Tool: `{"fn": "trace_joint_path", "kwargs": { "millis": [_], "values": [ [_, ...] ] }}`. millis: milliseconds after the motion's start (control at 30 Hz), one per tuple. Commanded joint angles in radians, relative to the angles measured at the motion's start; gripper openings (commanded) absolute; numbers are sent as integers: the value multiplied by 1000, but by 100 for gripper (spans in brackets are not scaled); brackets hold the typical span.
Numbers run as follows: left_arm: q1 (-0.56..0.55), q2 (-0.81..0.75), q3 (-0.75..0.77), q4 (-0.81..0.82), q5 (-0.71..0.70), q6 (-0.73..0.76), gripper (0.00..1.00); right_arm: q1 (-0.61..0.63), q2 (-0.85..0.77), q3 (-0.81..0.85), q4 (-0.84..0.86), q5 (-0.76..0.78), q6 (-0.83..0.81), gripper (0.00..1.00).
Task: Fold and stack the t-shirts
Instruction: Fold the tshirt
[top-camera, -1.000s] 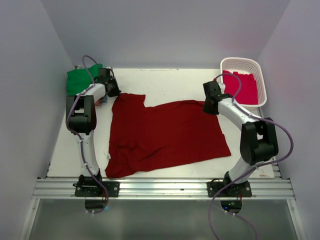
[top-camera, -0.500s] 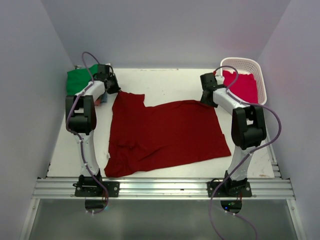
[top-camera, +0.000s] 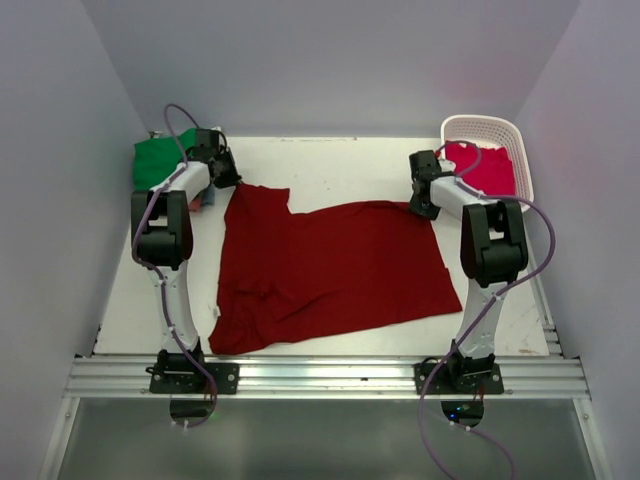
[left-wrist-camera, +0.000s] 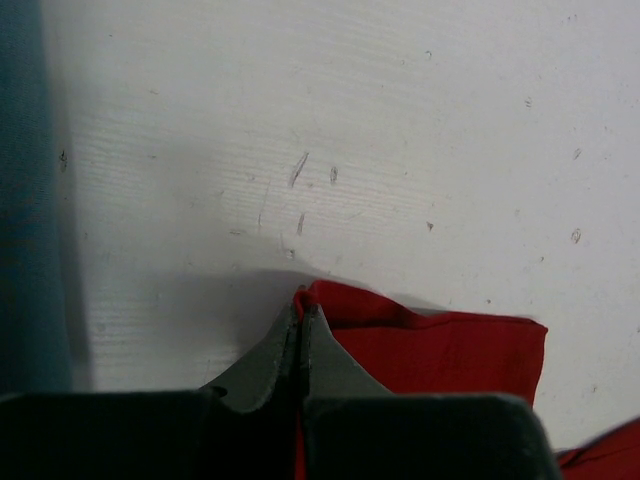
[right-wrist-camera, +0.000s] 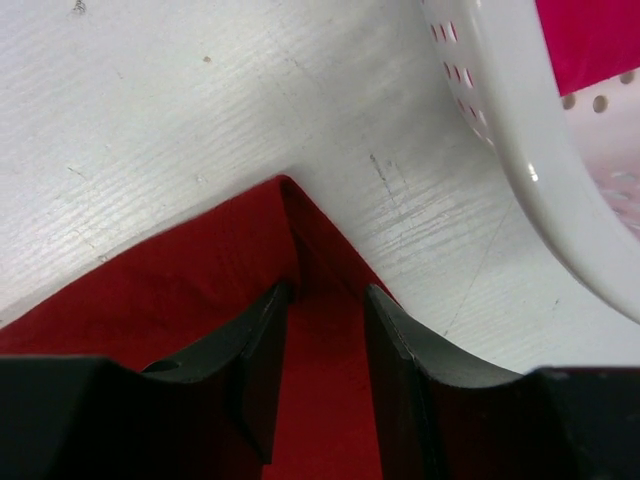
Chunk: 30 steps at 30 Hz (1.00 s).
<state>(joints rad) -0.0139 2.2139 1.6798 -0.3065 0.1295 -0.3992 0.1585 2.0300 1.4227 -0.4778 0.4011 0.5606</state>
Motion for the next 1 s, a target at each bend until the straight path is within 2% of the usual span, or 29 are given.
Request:
{"fn": "trace_joint_path", "kwargs": {
  "millis": [0,300,567,967],
  "values": [
    [6,-30,26,3,13,28,0,-8,-25,10,44,-25,21,40],
    [6,-31,26,3,21,26,0,-7,-152,-71,137,-82,12,40],
    [6,-25,27,0,28,26,0,-8,-74,18,88,-88,4,38],
    [6,-22,26,-2,28,26,0,-14,-34,24,87,-88,7,37]
  ]
}}
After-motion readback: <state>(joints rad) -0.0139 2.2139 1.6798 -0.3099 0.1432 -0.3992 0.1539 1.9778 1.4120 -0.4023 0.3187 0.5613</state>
